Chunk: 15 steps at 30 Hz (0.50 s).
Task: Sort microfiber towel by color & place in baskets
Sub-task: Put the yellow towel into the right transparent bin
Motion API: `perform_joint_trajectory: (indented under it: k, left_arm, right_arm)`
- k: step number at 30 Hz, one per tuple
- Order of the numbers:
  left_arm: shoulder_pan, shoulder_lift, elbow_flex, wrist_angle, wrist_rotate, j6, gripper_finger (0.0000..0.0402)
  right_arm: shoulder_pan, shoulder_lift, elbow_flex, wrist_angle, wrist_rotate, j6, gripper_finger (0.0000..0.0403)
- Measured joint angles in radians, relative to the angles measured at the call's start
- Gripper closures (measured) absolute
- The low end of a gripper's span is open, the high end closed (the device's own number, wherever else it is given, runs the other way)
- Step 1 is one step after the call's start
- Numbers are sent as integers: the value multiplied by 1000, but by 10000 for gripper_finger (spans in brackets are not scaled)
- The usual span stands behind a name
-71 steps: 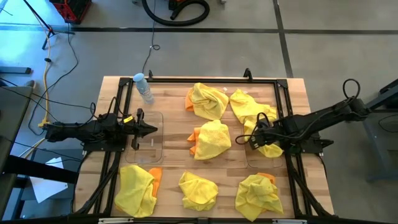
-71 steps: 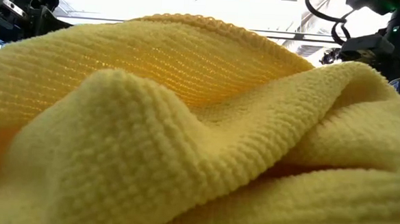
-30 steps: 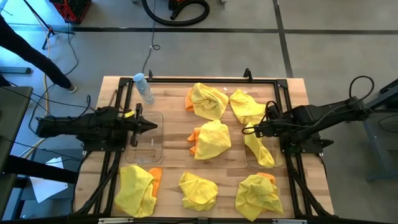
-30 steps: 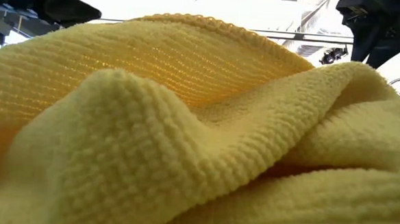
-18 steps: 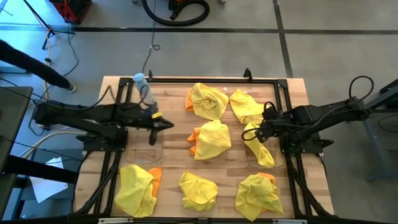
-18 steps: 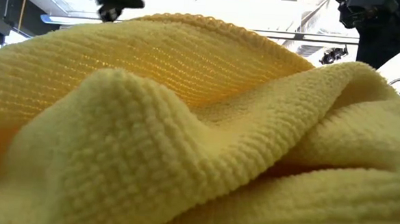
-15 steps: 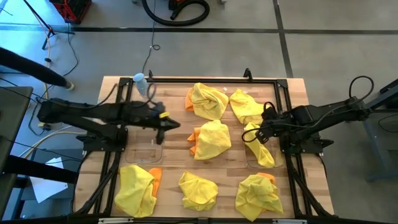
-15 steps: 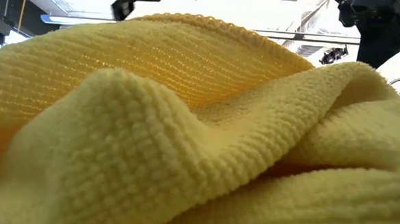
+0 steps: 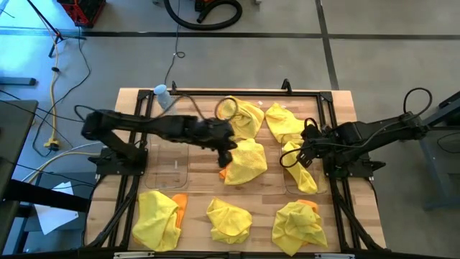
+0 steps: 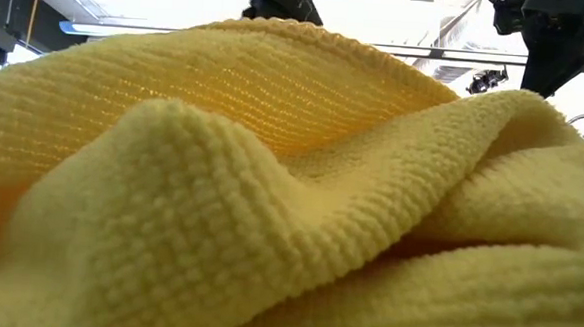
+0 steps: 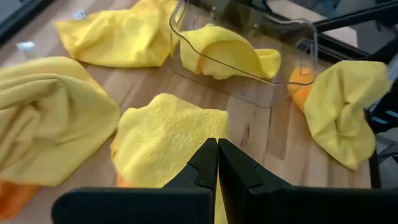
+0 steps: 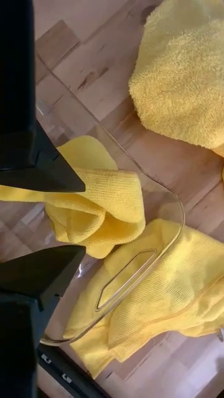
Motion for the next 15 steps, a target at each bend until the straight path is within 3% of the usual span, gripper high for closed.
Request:
perform_joint_trajectory:
  k: [6,15]
  left_arm:
    - [15,138,38,-25,57,21,365]
    - [2,308,63,-28,101,251,280]
  right_arm:
    - [0,0,0,0,0,2,261]
    - [0,0,0,27,1,94,261]
